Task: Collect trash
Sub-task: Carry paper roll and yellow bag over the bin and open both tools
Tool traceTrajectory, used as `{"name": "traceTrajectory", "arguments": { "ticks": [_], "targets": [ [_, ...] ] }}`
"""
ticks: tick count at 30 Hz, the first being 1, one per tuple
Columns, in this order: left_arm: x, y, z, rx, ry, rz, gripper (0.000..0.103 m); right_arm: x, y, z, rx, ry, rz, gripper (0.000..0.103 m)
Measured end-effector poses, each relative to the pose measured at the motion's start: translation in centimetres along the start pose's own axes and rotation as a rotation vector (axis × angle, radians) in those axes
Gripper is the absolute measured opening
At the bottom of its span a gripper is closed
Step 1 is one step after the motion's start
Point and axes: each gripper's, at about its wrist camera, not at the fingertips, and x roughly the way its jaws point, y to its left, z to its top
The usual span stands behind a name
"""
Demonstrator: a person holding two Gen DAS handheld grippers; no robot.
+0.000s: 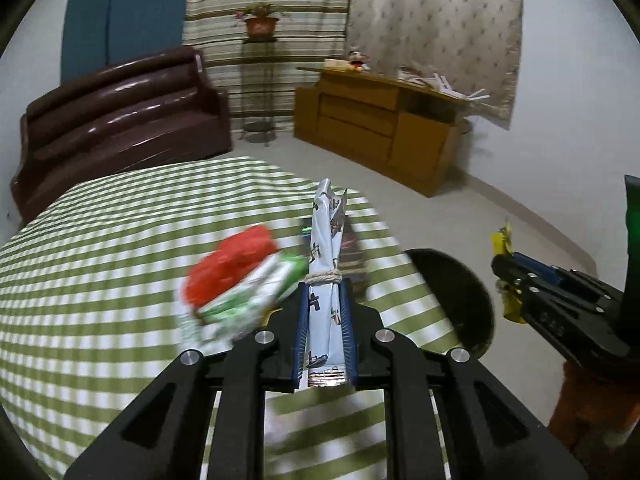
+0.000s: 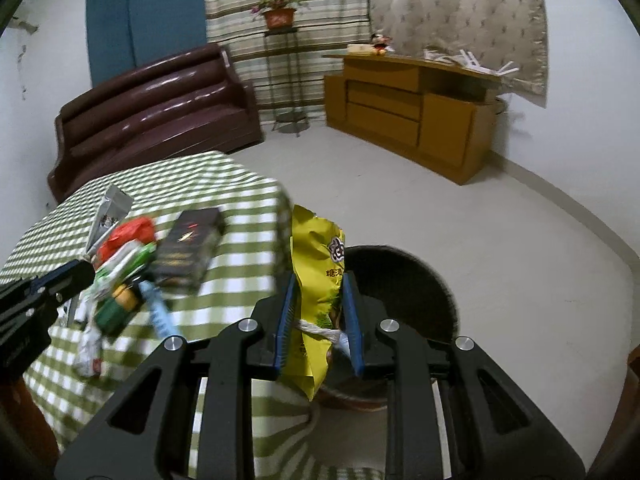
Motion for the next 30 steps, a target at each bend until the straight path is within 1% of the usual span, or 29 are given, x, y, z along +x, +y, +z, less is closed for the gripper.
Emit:
{"name": "traceTrajectory", "arguments": {
  "ticks": [6, 11, 14, 19, 30],
  "targets": [
    [2.5, -3.6, 1.0, 0.044, 0.008, -0.044, 0.017, 1.4, -2.6, 0.5, 0.024, -0.009, -0.036, 0.023],
    [4.2, -6.1, 1.2, 0.078, 0.016, -0.057, 0.017, 2.6, -4.4, 0.6, 0.045, -0.008, -0.046, 0.023],
    [5.6, -7.5, 1.4, 0.093, 0.034, -0.065, 0.016, 3.1, -5.1, 0.6, 0.047, -0.006, -0.05, 0.023],
    [7.1, -8.7, 1.8, 0.111, 0.047, -0.065, 0.017, 4.1, -6.4, 0.9, 0.067, -0.002, -0.053, 0.023],
    [10.0, -9.9, 3.1, 0.114, 0.08, -0.049, 0.017, 5.6, -7.4, 0.8, 0.081, 0.003, -0.053, 0.024]
  ]
}}
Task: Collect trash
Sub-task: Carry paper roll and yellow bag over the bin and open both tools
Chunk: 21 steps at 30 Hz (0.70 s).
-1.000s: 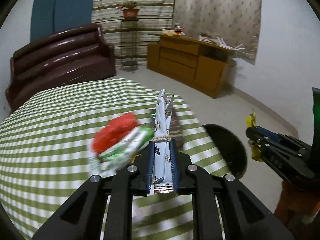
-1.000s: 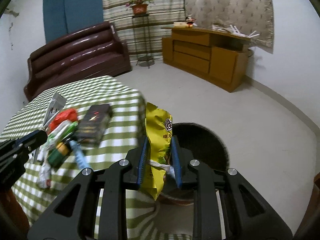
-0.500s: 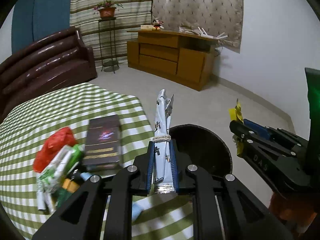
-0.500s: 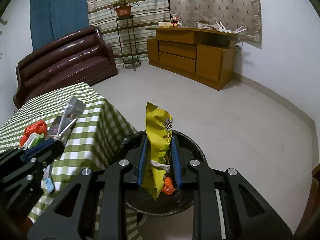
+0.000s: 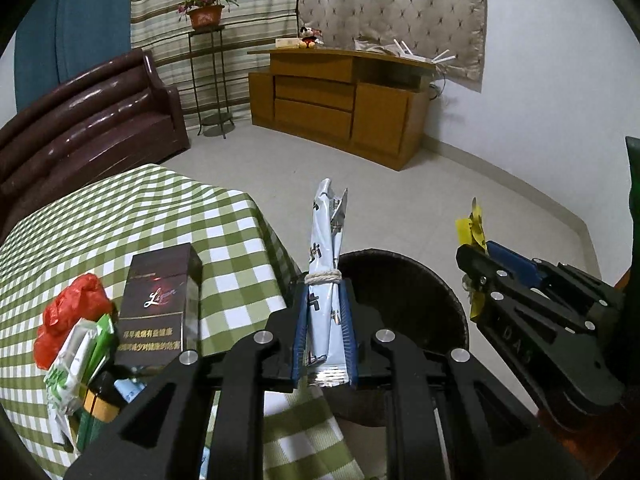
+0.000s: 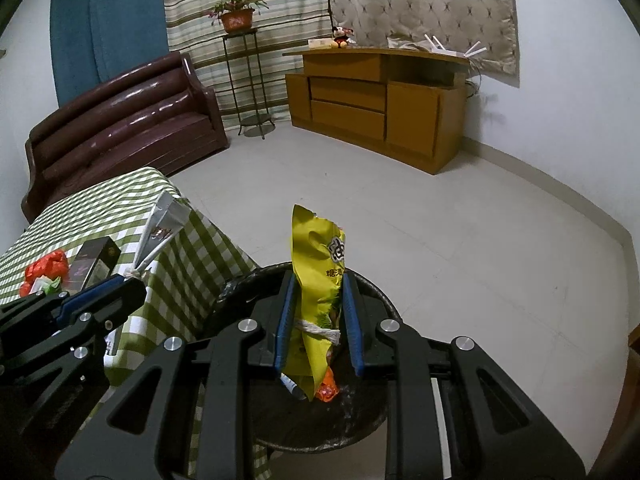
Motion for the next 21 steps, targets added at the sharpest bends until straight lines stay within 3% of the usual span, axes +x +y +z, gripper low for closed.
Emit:
{"name": "traceTrajectory", "arguments": {
  "ticks": [4, 6, 8, 15, 21],
  "targets": [
    [0.4, 0.2, 0.0, -0.012, 0.012, 0.002, 0.025, 0.0, -0.1, -0.4, 0.014, 0.002, -0.002, 0.027],
    [0.2, 0.3, 0.0, -0.02, 0.007, 0.0, 0.038, 0.0, -0.1, -0.3, 0.023, -0.001, -0.002, 0.035],
    [0.1, 0.4, -0.1, -0.022, 0.002, 0.001, 0.042, -0.1, -0.1, -0.3, 0.024, -0.003, -0.005, 0.036],
    [-0.7, 0.9, -0.6, -0.037, 0.002, 0.007, 0.043, -1.0, -0.3, -0.3, 0.039, -0.007, -0.009, 0.041],
    [-2.1, 2.1, -1.2, -0.057, 0.005, 0.015, 0.047, -2.2, 0.0, -0.6, 0.054, 0.001, -0.002, 0.052]
  ]
}}
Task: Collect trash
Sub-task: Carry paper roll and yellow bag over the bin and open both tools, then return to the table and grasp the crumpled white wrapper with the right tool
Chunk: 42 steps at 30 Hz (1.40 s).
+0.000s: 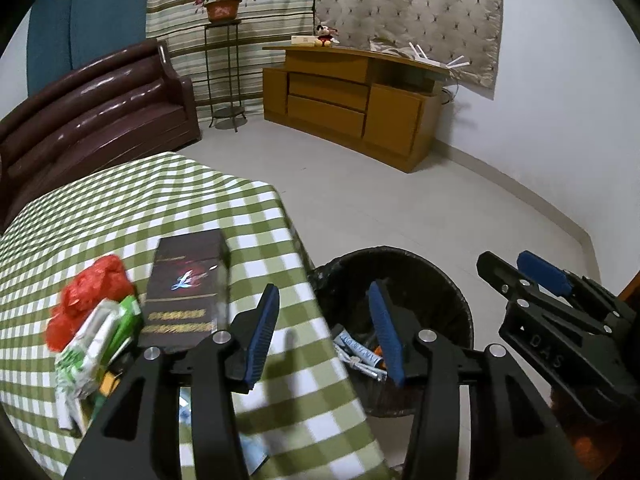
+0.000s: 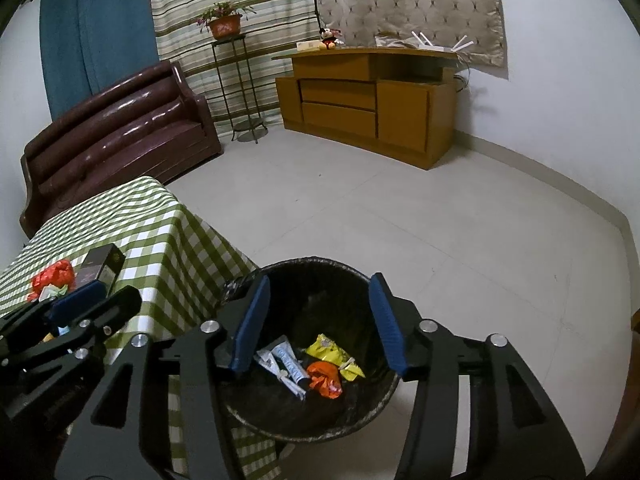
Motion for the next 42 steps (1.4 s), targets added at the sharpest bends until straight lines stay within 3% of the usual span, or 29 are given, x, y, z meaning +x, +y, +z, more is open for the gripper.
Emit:
{"name": "traceTrajectory", "arguments": {
  "ticks": [5, 11, 27, 42],
  "targets": [
    [-2.2, 2.0, -0.6, -0.017, -0.011, 0.023, 0.053, -1.0, 1.2, -0.6, 0.01, 0.01, 0.014, 0.059],
    [-4.8, 5.0, -1.7, -0.04, -0.018, 0.067, 0.055, -2.0, 4.0, -1.4, -0.038, 0.027, 0.05, 0.059],
    [-11.1, 16.4, -7.3, -0.173, -0.012, 0.271, 0.06, -4.8, 15.8, -4.6, -0.22, 0.072, 0.218, 0.059],
    [-13.8, 24.3, -11.4, -0.281, 0.029, 0.375, 0.06, -5.8, 24.5, -8.4, -0.379, 0.14, 0.316, 0.057]
  ]
}}
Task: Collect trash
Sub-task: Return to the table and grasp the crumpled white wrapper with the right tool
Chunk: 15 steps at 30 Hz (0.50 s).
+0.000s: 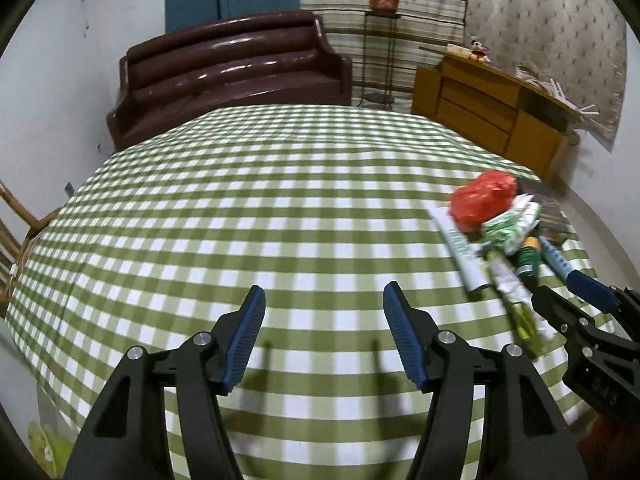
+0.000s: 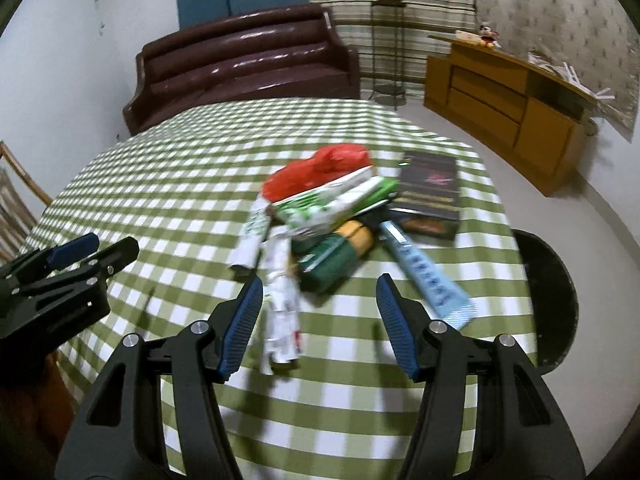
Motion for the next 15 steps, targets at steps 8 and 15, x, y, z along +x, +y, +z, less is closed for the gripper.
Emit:
{"name": "traceTrajectory", "arguments": {
  "ticks": [8, 15],
  "targets": [
    [0.6, 2.2, -0.4, -0.036, 0.016, 0.004, 0.061, 1.5, 1.8, -0.1, -0.038, 0.069, -0.005, 0.037],
    [0.8, 2.0, -0.5, -0.041, 0.024, -0.009, 0.061, 1.9, 2.3, -0.3, -0.048, 0.082, -0.022, 0.022]
  ]
}}
